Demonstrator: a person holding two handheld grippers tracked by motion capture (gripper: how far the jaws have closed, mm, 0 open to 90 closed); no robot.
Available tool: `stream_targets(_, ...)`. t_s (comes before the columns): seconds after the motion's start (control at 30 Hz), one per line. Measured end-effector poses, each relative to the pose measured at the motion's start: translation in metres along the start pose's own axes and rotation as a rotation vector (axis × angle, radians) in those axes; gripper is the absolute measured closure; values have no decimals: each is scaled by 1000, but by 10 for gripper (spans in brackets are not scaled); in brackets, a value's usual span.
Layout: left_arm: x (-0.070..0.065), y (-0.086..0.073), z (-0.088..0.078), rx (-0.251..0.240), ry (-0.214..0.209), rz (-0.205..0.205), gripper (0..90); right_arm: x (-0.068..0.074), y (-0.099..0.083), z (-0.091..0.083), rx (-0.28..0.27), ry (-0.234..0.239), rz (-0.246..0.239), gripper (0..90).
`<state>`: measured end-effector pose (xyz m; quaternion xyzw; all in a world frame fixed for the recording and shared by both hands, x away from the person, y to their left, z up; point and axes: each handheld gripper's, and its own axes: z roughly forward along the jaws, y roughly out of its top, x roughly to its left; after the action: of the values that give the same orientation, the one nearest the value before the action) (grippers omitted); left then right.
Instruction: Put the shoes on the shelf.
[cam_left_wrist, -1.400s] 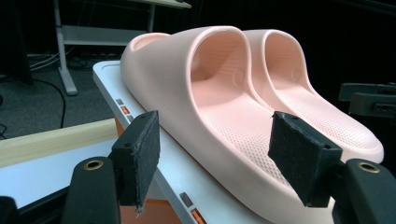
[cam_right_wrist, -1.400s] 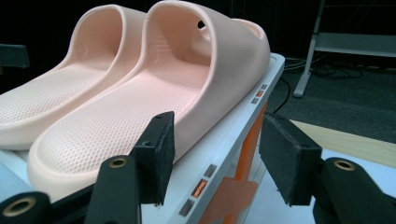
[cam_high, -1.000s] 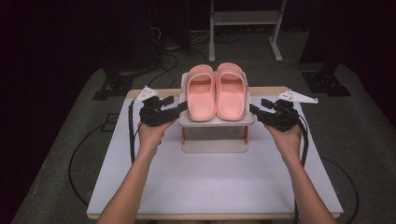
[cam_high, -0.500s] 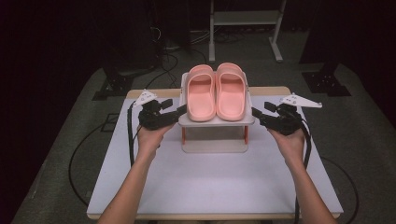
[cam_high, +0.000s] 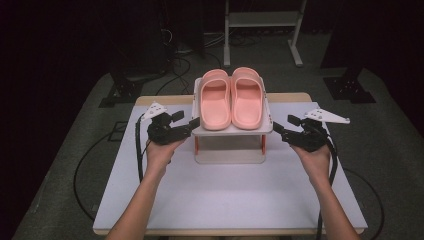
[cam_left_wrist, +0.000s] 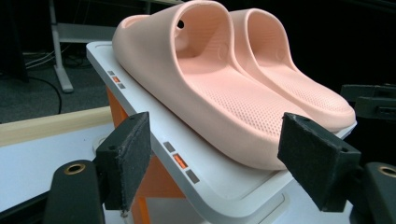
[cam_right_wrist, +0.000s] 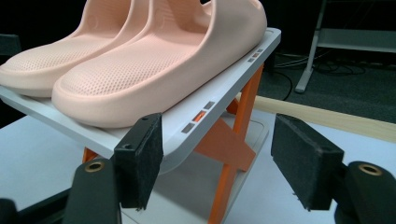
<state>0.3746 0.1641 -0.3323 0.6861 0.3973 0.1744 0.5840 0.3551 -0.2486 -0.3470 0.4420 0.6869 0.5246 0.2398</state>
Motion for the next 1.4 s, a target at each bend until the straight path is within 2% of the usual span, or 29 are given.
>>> stream_targets(1.4,-5,-25,-14,2,-4,12,166,2,-32,-20,-27,15,-28,242)
